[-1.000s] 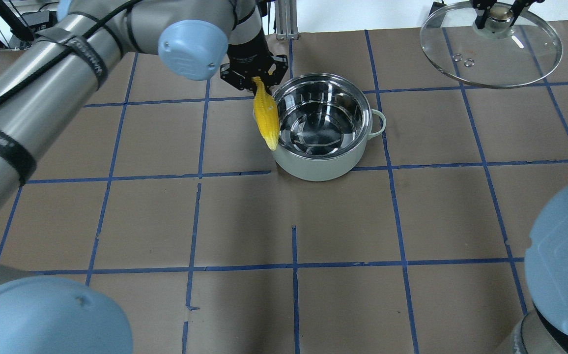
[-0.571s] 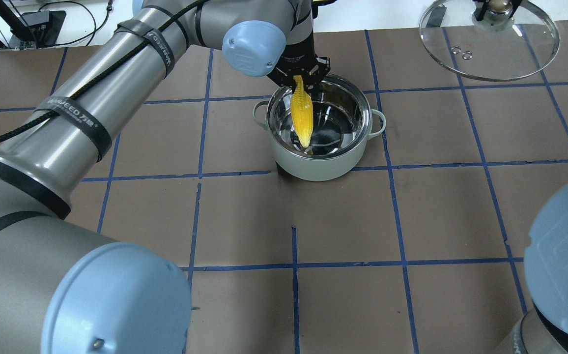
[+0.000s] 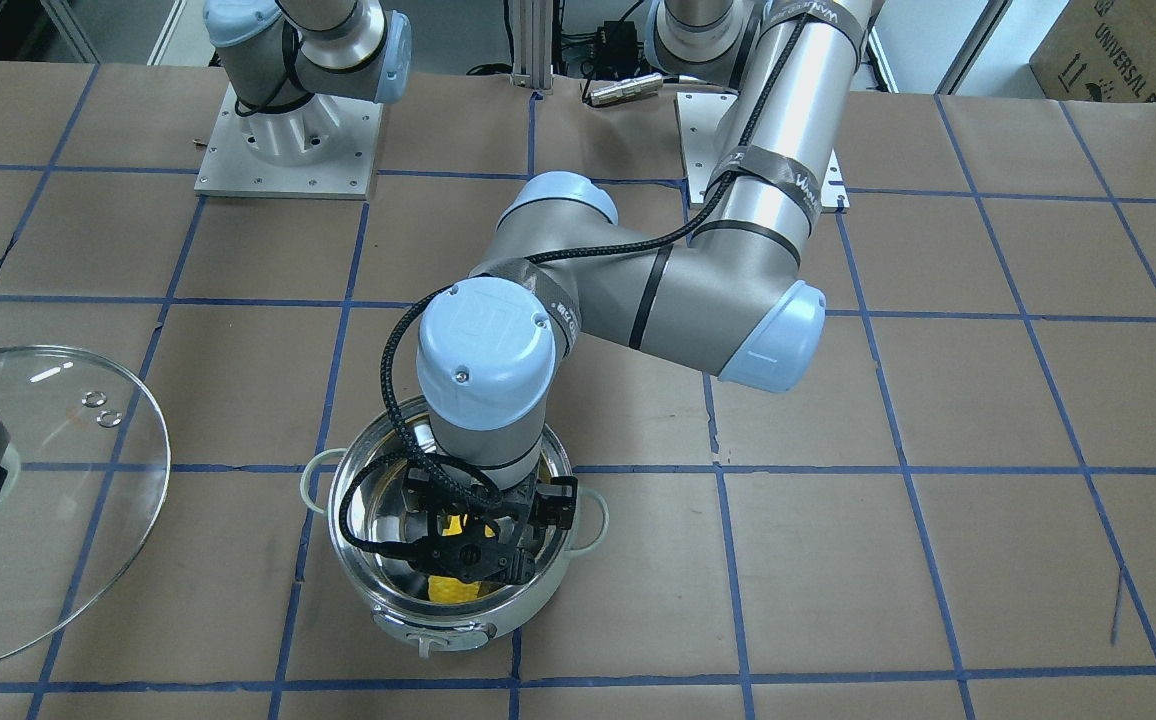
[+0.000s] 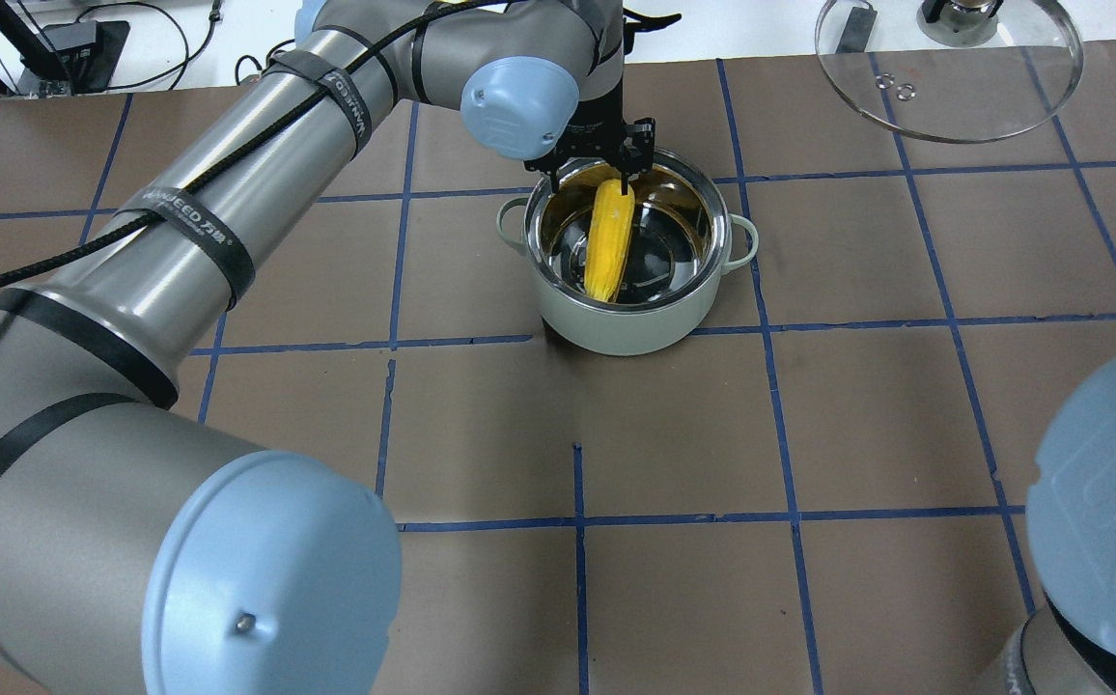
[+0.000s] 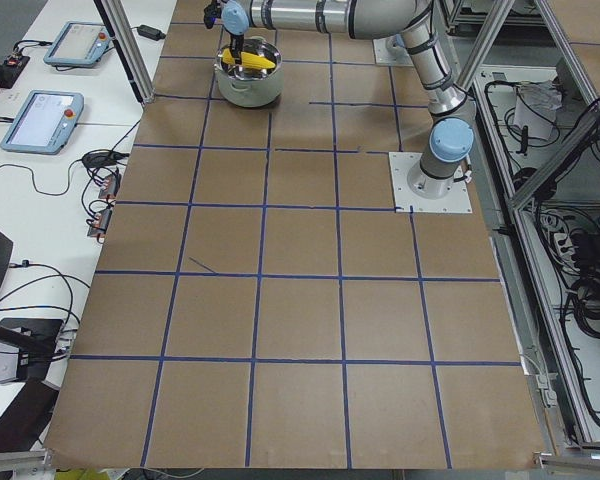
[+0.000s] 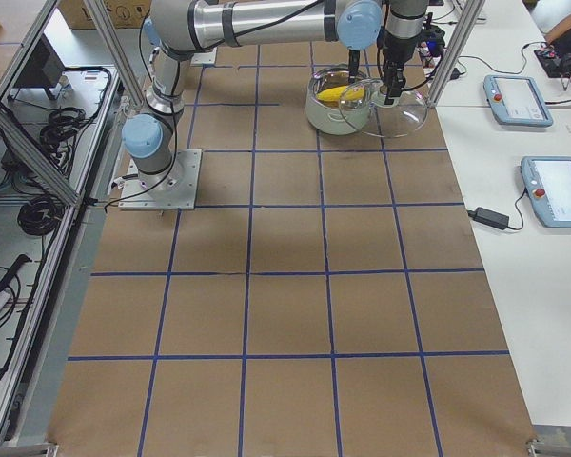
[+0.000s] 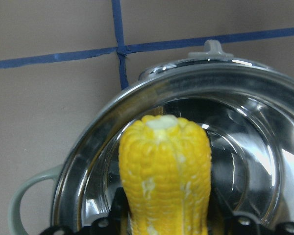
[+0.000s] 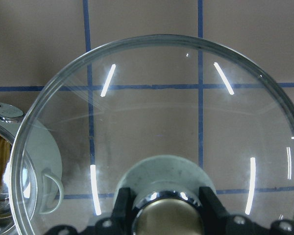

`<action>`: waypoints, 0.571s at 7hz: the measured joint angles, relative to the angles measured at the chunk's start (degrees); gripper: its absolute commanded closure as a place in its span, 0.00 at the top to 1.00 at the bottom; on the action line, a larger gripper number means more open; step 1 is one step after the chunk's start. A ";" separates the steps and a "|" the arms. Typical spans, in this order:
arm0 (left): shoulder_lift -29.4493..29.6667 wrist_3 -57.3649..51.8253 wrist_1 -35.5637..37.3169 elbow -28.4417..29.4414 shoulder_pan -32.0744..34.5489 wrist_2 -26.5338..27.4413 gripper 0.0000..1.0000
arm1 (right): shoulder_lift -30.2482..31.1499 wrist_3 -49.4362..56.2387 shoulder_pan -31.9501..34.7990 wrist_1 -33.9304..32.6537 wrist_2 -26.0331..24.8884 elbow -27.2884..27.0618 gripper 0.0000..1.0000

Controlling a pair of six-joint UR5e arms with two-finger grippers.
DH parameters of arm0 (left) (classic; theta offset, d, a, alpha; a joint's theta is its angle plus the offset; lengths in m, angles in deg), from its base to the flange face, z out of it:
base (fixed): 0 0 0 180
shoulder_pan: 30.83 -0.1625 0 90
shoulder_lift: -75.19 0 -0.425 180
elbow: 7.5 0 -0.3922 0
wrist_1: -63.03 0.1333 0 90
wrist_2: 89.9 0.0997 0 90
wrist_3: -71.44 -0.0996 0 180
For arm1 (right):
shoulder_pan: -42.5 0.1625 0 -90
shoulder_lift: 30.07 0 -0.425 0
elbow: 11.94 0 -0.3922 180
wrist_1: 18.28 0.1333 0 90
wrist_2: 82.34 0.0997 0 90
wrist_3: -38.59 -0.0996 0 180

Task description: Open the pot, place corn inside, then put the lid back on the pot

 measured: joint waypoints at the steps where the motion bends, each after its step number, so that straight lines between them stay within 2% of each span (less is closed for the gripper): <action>1: -1.47 -1.63 -0.91 -0.41 -1.03 0.06 1.00 | -0.04 0.00 0.06 -0.51 0.49 -0.02 0.23; 4: -10.40 -17.49 -13.66 -2.98 -11.10 0.43 1.00 | -0.35 -0.76 1.64 -1.04 1.68 -0.20 0.23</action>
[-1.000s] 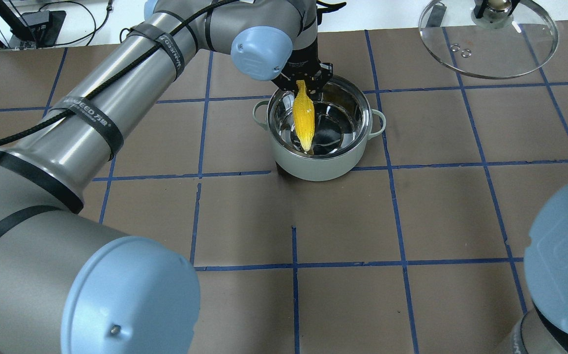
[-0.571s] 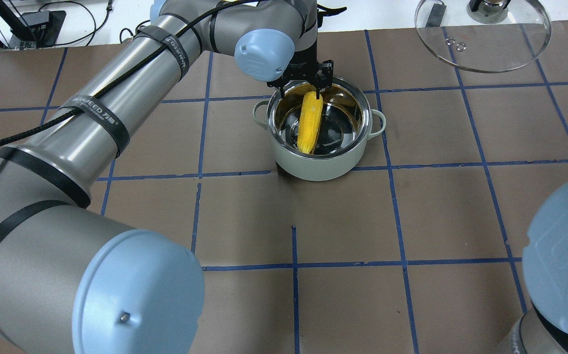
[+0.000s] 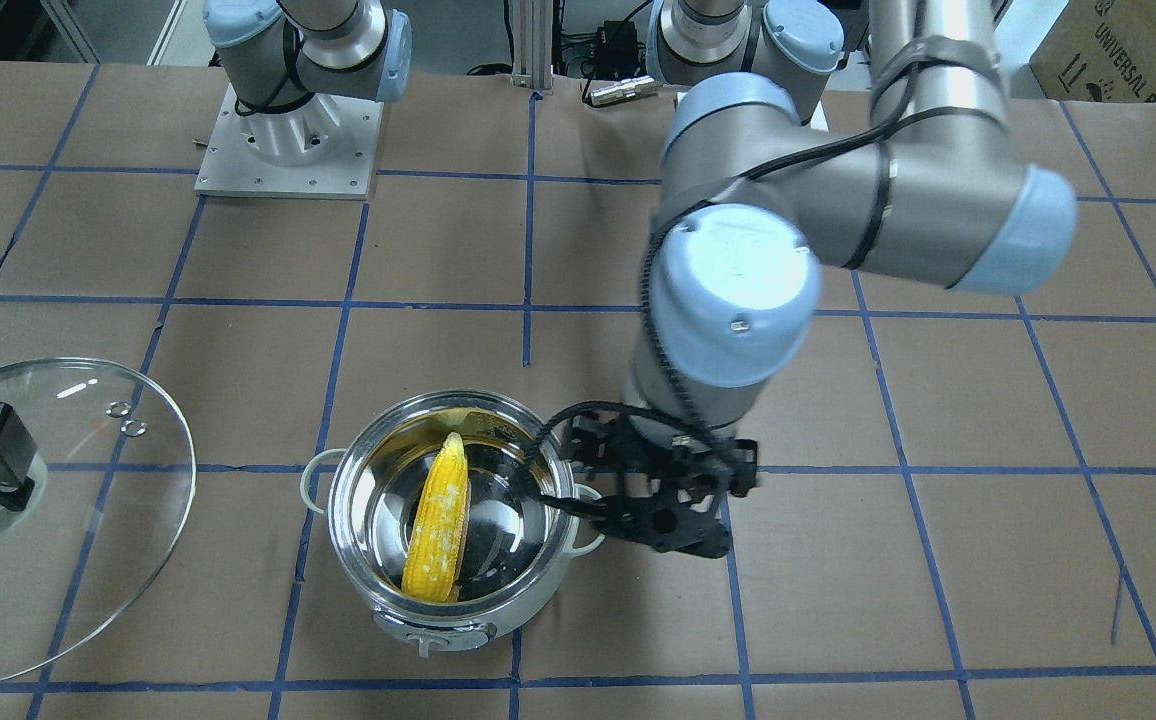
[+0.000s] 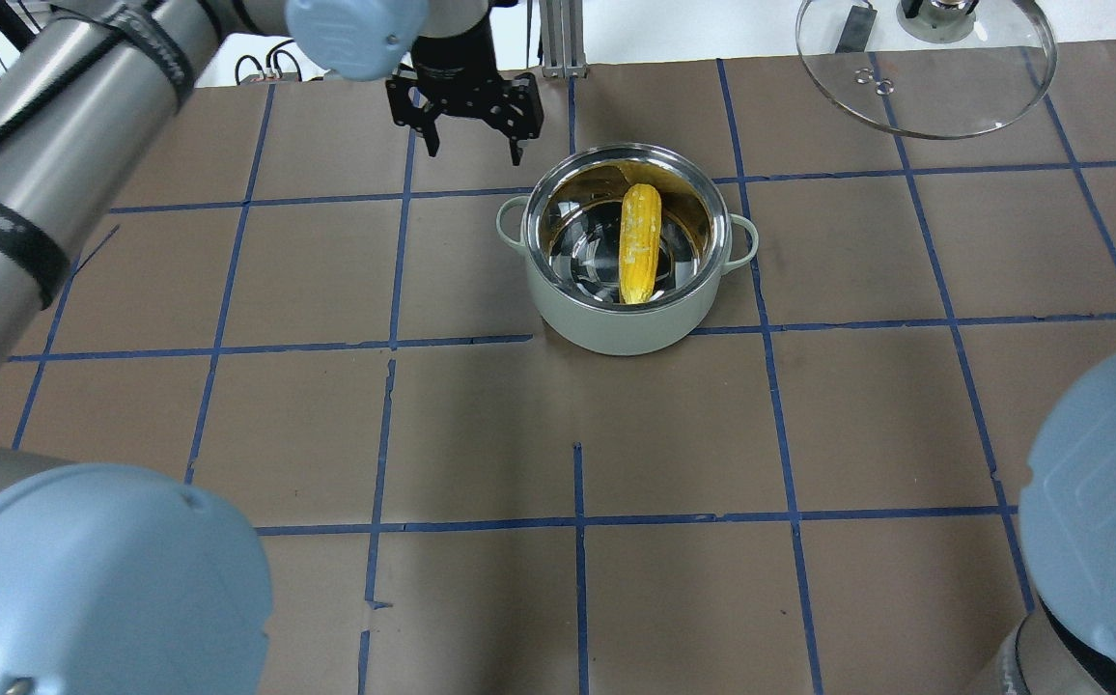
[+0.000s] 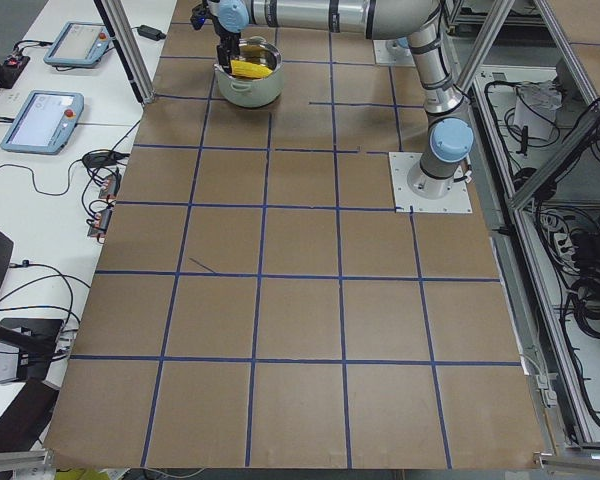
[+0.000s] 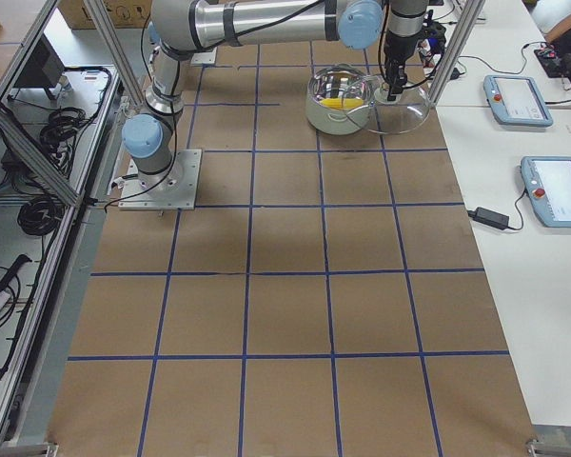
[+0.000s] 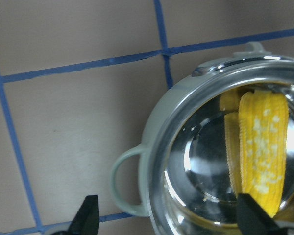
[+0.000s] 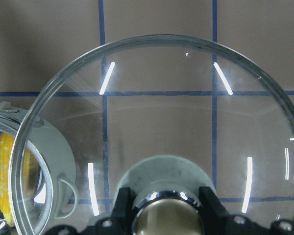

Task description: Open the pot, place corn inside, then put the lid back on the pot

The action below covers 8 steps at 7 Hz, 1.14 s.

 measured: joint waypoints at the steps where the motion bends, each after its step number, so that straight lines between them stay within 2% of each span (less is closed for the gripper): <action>1: -4.84 -3.87 -2.95 -3.48 -3.61 0.05 1.00 | -0.39 -1.19 2.12 -0.38 -0.07 -0.20 0.23; 3: -18.55 -5.71 -4.46 -15.22 -8.16 0.22 1.00 | -0.44 -5.63 6.75 -0.75 -0.49 -2.39 0.23; 5: -28.48 -4.43 -6.55 -20.85 -9.31 2.06 1.00 | -0.54 -10.09 10.87 -1.98 -0.48 -5.52 0.23; 6: -31.05 -3.03 -7.10 -21.80 -9.31 2.40 1.00 | -0.66 -12.03 12.83 -3.48 -0.33 -7.40 0.23; 8: -32.22 -0.74 -6.35 -22.60 -9.26 2.38 1.00 | -0.78 -15.94 16.51 -10.39 -0.35 -12.82 0.23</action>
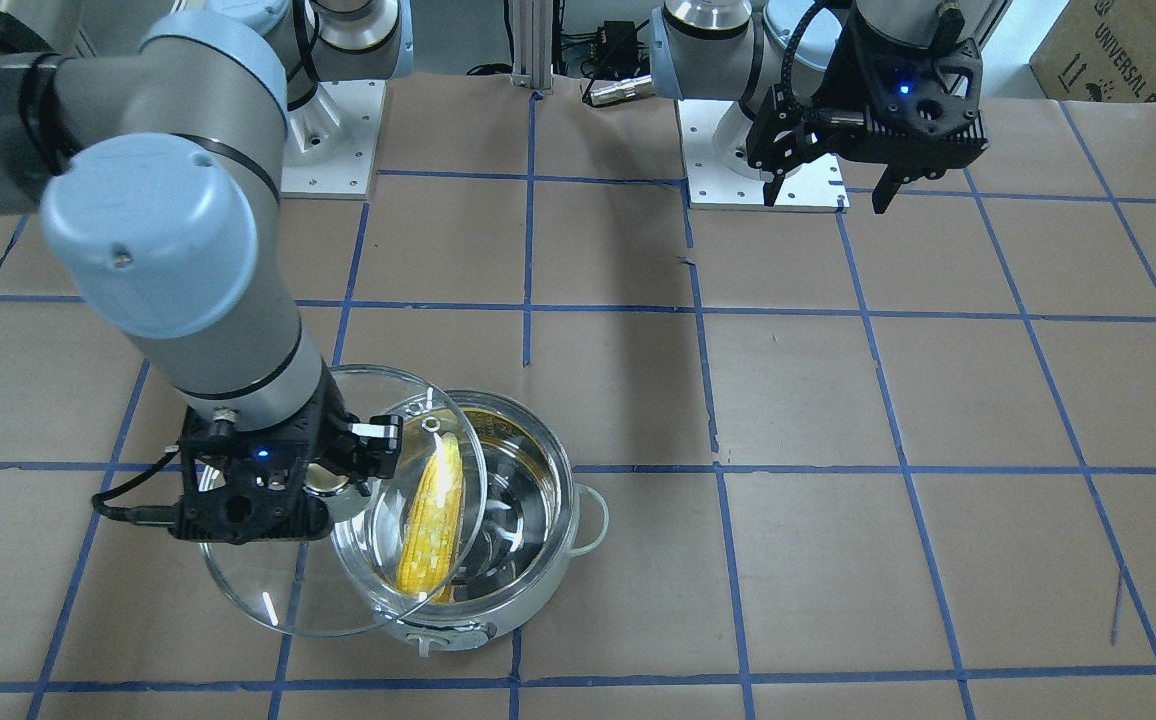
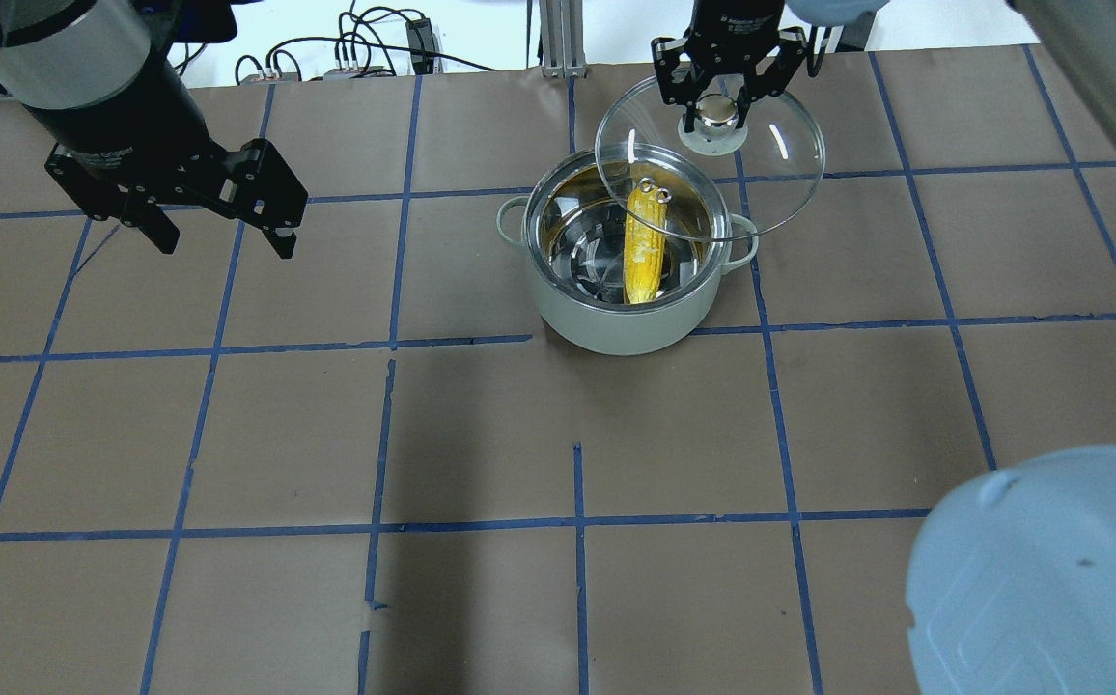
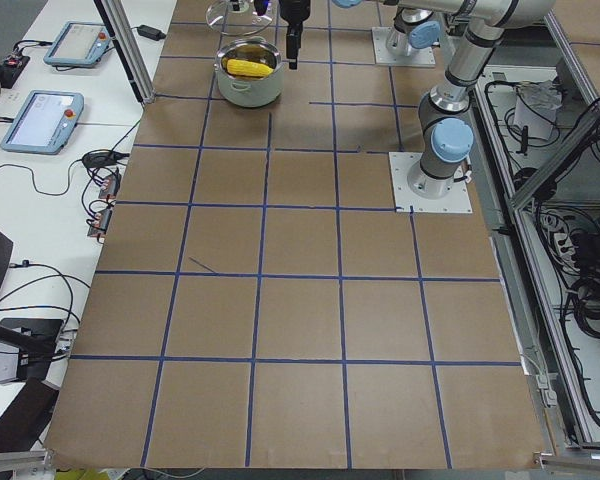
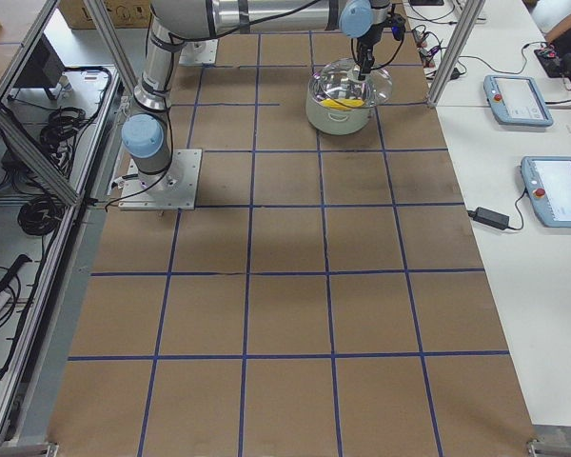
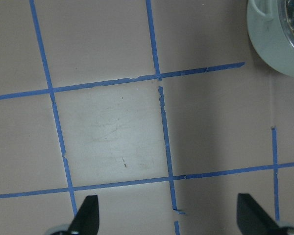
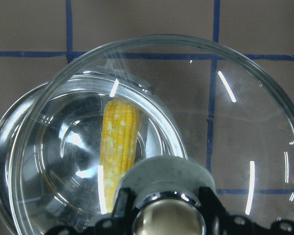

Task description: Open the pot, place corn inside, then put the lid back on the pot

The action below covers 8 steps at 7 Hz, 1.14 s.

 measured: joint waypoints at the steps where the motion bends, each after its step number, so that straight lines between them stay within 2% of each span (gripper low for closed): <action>1: -0.28 0.23 2.54 -0.96 -0.08 -0.15 1.00 | -0.03 -1.70 1.52 -4.31 -0.16 -3.02 0.23; 3: -0.32 1.96 4.82 -1.28 -0.43 -0.02 1.00 | -0.05 -3.55 3.12 -10.30 -0.32 -7.10 0.23; 5: 0.70 4.85 3.15 -0.01 -0.34 -0.23 1.00 | -0.14 -4.21 4.23 -11.81 -0.20 -8.12 0.23; 8: 0.81 1.63 2.58 0.07 -0.37 0.19 1.00 | -0.46 -5.84 5.90 -12.01 -0.06 -8.18 0.23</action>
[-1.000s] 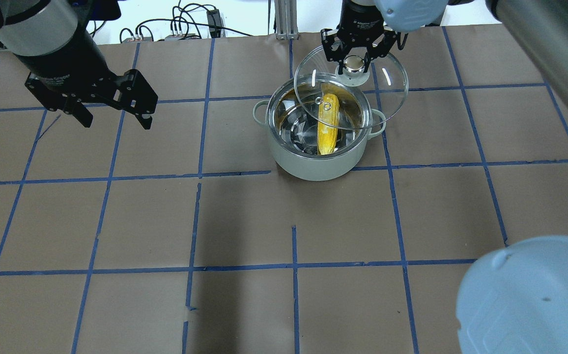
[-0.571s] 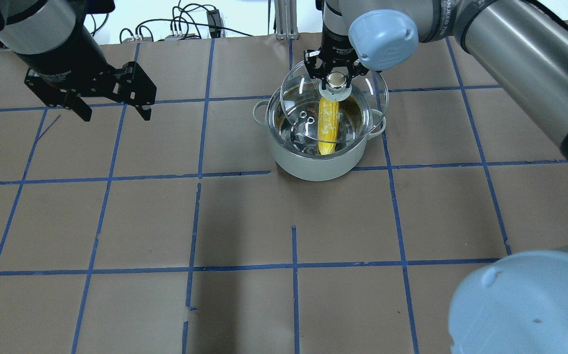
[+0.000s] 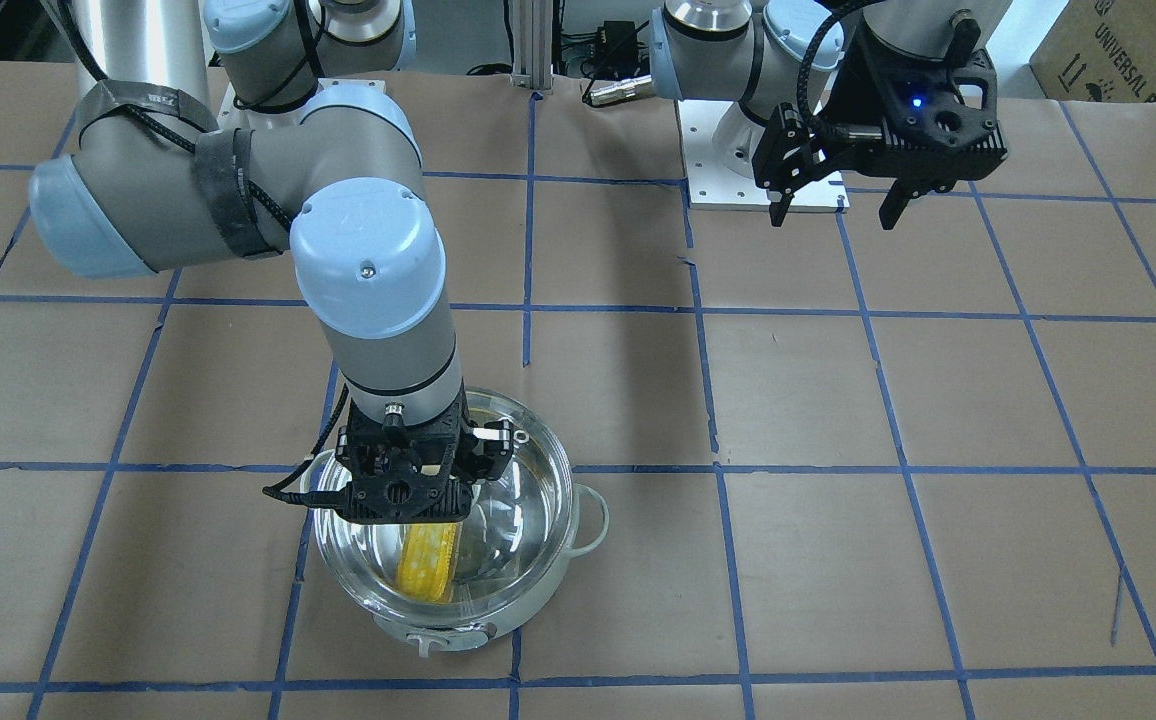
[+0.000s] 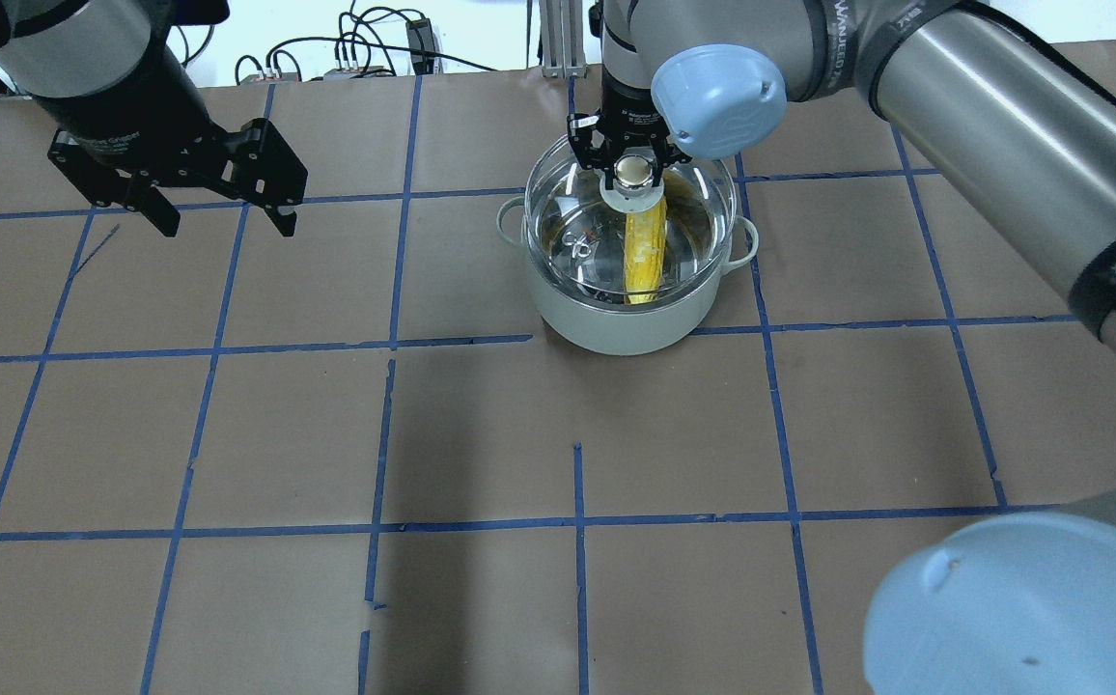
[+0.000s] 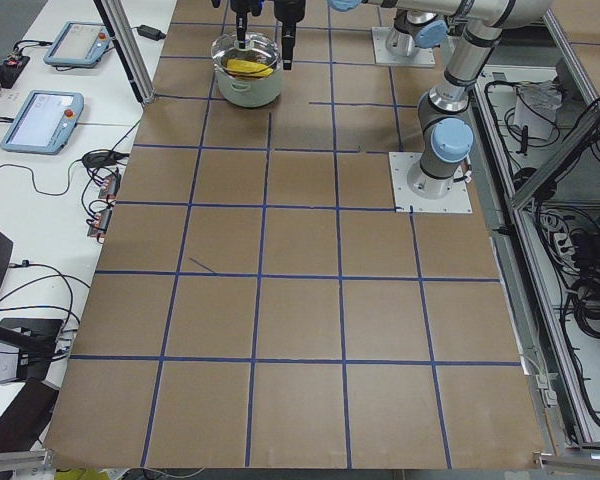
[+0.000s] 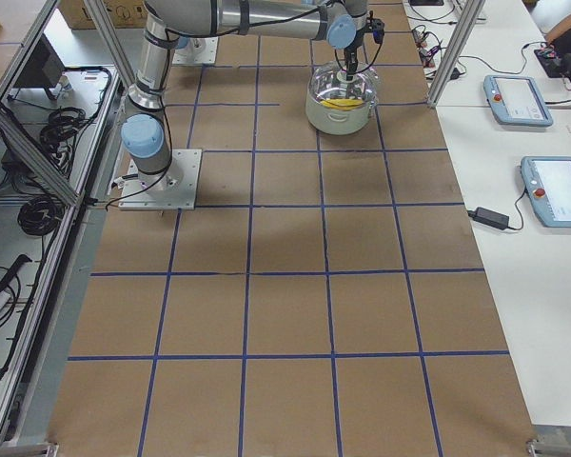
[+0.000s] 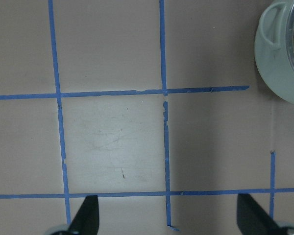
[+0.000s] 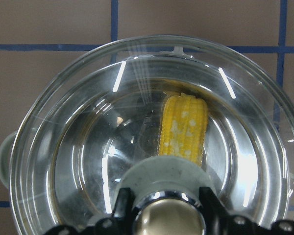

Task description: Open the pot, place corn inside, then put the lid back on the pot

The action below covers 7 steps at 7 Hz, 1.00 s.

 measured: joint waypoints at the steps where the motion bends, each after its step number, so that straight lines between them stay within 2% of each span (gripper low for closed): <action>1: 0.00 -0.35 0.05 -0.26 0.02 0.04 1.00 | -0.07 -0.01 0.11 0.07 -0.03 -0.06 0.23; 7: 0.03 -0.43 0.26 -0.59 0.27 -0.02 1.00 | -1.06 0.05 0.48 0.06 0.08 -0.32 0.23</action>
